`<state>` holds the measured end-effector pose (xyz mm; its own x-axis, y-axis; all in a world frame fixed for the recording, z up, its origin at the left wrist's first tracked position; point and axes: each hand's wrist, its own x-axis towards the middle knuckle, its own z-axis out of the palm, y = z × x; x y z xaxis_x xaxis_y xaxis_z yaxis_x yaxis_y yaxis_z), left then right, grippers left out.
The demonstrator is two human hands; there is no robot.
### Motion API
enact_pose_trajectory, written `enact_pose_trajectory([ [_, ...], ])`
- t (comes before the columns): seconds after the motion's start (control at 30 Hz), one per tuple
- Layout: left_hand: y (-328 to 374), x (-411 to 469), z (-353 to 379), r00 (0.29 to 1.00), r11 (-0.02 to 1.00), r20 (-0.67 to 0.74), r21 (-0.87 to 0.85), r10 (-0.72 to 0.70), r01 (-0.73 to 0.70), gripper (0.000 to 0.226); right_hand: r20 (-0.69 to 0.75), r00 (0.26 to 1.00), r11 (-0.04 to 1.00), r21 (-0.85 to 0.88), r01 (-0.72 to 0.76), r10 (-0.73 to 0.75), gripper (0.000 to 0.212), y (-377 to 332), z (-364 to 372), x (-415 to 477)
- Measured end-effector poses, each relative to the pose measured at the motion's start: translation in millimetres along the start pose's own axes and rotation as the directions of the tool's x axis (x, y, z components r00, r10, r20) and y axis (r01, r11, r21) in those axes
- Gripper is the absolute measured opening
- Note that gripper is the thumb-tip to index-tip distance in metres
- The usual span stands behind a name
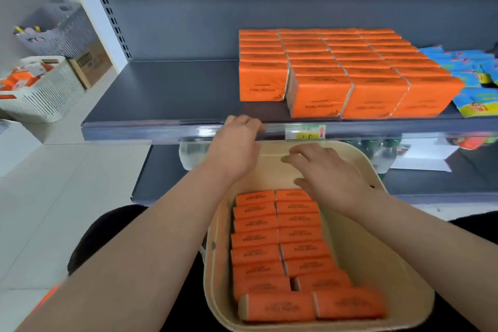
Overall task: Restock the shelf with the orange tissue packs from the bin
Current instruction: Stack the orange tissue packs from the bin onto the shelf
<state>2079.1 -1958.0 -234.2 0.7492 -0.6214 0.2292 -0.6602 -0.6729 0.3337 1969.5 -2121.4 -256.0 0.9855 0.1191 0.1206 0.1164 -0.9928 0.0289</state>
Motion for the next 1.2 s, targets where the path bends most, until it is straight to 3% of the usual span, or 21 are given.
enact_pose_trajectory([
  [0.17,26,-54,29,0.97,0.989,0.221,0.082,0.104,-0.125,0.036,0.235,0.971,0.994,0.112,0.007,-0.034,0.051,1,19,-79],
  [0.33,48,-98,48,0.853,0.992,0.509,-0.003,0.112,-0.128,0.034,0.468,0.878,0.968,0.251,-0.026,-0.098,0.057,0,26,-125],
  [0.5,66,-114,54,0.761,0.995,0.642,-0.055,0.1,-0.083,0.039,0.605,0.786,0.96,0.275,-0.056,-0.127,0.061,-1,31,-145],
  [0.6,68,-117,53,0.744,0.997,0.664,-0.034,0.071,-0.064,0.039,0.592,0.794,0.95,0.307,-0.063,-0.139,0.039,-3,33,-145],
  [0.7,70,-115,52,0.7,0.998,0.713,0.008,0.035,-0.057,0.037,0.602,0.786,0.945,0.318,-0.078,-0.137,0.039,-3,34,-144],
  [0.8,76,-117,55,0.588,0.996,0.809,0.047,0.007,-0.075,0.042,0.61,0.781,0.962,0.267,-0.046,-0.132,0.054,-2,36,-145],
  [0.9,82,-120,63,0.48,0.989,0.877,0.095,-0.029,-0.115,0.055,0.543,0.833,0.967,0.25,-0.042,-0.104,0.047,3,33,-142],
  [1.03,74,-125,75,0.39,0.982,0.918,0.138,-0.077,-0.131,0.063,0.404,0.914,0.97,0.232,-0.076,-0.026,0.044,9,24,-137],
  [1.2,72,-113,75,0.397,0.986,0.914,0.139,-0.09,-0.096,0.044,0.332,0.943,0.973,0.203,-0.113,0.04,0.049,15,17,-137],
])
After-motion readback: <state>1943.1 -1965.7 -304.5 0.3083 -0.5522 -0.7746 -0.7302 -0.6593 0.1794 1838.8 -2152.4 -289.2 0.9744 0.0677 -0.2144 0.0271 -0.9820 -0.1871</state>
